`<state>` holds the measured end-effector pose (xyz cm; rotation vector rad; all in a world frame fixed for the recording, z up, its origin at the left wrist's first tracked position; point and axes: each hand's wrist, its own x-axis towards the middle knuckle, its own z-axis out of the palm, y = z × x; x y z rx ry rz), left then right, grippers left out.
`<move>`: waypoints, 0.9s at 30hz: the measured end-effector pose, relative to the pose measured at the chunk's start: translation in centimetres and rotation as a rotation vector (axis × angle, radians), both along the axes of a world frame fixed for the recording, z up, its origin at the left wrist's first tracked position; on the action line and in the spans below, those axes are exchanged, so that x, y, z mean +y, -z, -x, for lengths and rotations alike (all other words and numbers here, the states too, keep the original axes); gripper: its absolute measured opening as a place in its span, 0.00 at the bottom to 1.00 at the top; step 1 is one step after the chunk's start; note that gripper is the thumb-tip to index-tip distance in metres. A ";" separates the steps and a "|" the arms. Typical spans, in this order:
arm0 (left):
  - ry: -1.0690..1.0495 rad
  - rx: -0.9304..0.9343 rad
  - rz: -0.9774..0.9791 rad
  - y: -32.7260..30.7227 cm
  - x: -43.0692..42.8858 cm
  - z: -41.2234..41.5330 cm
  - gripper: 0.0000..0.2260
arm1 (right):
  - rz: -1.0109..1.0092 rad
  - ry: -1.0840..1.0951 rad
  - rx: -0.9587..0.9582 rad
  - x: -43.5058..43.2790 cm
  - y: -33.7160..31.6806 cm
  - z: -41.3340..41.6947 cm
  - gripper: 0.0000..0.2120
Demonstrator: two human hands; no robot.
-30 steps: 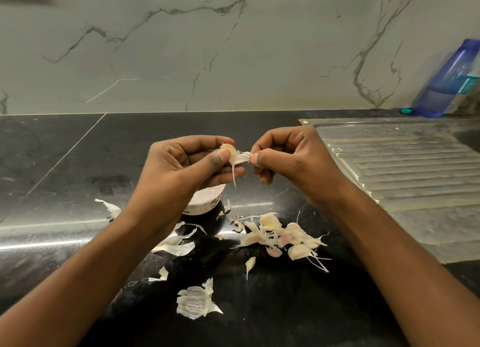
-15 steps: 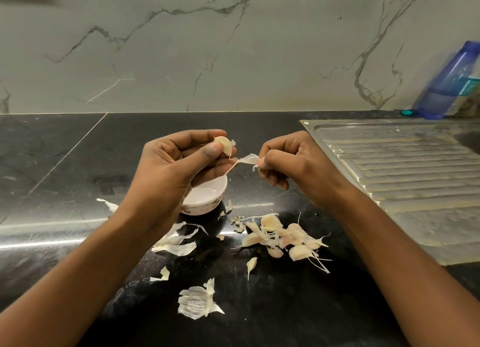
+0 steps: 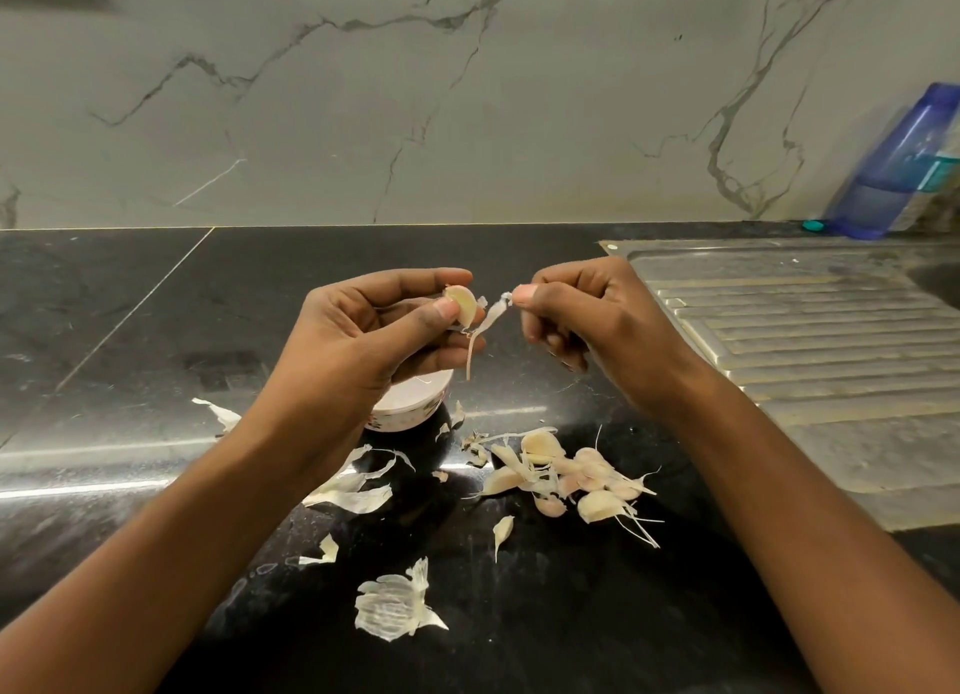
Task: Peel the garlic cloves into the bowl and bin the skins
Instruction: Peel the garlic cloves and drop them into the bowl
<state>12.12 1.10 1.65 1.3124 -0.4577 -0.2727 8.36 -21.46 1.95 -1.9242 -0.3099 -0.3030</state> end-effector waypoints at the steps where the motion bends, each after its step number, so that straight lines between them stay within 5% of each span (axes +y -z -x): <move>1: 0.003 -0.013 -0.013 0.0 0.0 0.1 0.16 | -0.002 0.007 -0.025 0.0 0.1 -0.1 0.15; 5: 0.013 -0.090 -0.075 0.3 -0.2 0.2 0.17 | 0.035 -0.018 -0.075 0.1 0.5 -0.2 0.04; 12: 0.011 -0.167 -0.130 0.7 -0.3 -0.1 0.18 | 0.012 -0.029 -0.066 0.2 0.5 -0.2 0.10; 27: 0.034 -0.487 -0.314 2.3 -0.3 -1.2 0.15 | 0.153 0.004 -0.146 0.4 0.7 0.0 0.05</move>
